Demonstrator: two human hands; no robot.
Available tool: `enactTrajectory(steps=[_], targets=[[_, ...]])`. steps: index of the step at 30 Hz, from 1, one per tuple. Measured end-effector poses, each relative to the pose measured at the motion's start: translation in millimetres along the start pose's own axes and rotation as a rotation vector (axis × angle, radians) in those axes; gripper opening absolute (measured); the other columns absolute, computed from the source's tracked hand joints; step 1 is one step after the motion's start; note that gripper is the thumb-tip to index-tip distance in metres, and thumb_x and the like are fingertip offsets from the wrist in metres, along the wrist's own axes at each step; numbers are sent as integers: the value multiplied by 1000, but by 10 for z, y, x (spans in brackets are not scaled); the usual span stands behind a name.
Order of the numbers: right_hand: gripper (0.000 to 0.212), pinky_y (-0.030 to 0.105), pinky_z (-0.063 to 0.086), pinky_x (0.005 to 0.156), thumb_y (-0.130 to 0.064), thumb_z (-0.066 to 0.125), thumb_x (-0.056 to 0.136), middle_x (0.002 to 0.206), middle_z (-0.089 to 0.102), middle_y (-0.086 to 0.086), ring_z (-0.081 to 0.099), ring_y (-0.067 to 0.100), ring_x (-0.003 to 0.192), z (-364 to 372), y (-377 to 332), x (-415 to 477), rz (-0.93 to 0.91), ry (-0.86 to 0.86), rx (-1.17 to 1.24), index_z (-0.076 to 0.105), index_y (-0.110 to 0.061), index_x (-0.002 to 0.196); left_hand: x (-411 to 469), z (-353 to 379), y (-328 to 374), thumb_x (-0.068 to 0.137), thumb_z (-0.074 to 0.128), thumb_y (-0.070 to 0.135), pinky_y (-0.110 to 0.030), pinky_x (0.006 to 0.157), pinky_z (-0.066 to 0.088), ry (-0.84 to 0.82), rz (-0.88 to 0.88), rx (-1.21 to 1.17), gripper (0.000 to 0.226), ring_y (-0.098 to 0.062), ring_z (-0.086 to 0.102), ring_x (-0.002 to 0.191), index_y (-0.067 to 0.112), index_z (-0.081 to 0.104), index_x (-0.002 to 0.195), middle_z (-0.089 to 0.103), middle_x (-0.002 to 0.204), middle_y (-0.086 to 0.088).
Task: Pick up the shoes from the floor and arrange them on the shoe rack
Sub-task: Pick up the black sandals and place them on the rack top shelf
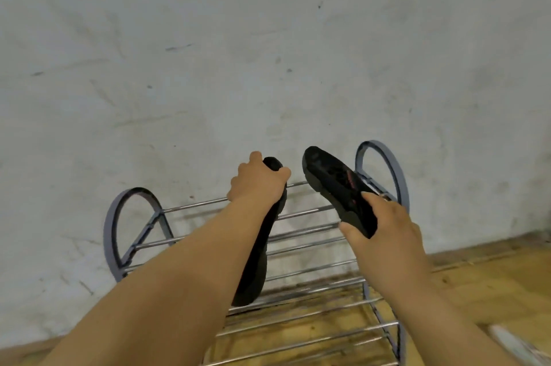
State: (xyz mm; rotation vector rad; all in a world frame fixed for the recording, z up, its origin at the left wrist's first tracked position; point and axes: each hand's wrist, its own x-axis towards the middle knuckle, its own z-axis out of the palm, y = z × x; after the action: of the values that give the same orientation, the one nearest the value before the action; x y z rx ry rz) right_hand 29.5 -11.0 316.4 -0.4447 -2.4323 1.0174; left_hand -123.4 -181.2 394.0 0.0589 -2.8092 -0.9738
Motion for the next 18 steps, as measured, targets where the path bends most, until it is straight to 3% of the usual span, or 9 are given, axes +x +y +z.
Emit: enactTrajectory(steps=[6,9,11,13,18], targets=[[73,46,47,101,-59,64,91,149,43,1,41,31,122,125,40,189,-56,-2,-157,36,-36,154,464,271,62,77,59,50,-50,96,49,-88,-69,216,67,-37,55,114,22,45,136,52,127,-7],[79,47,49,99,-63,65,86,146,49,0,45,33,121,167,57,223,-80,2,-245,36,-36,155,510,445,-91,87,62,41,-34,74,49,-225,-54,280,42,-26,59,86,11,56,116,63,111,-8],[82,47,51,95,-64,64,85,145,51,0,46,33,122,173,51,223,-77,-7,-287,33,-37,156,470,522,-180,90,61,40,-32,62,41,-233,-25,273,36,-22,56,79,11,58,111,64,105,-7],[84,47,52,94,-65,64,85,146,49,0,45,34,123,168,44,214,-57,-23,-301,30,-38,158,411,529,-221,91,60,43,-33,64,39,-212,5,249,38,-24,55,86,14,56,117,62,110,-5],[82,50,54,92,-64,61,87,144,45,4,43,36,124,142,7,97,-45,-61,-366,28,-39,157,213,478,-322,94,61,55,-34,86,43,-264,110,202,63,-31,58,119,21,49,146,56,141,-8]])
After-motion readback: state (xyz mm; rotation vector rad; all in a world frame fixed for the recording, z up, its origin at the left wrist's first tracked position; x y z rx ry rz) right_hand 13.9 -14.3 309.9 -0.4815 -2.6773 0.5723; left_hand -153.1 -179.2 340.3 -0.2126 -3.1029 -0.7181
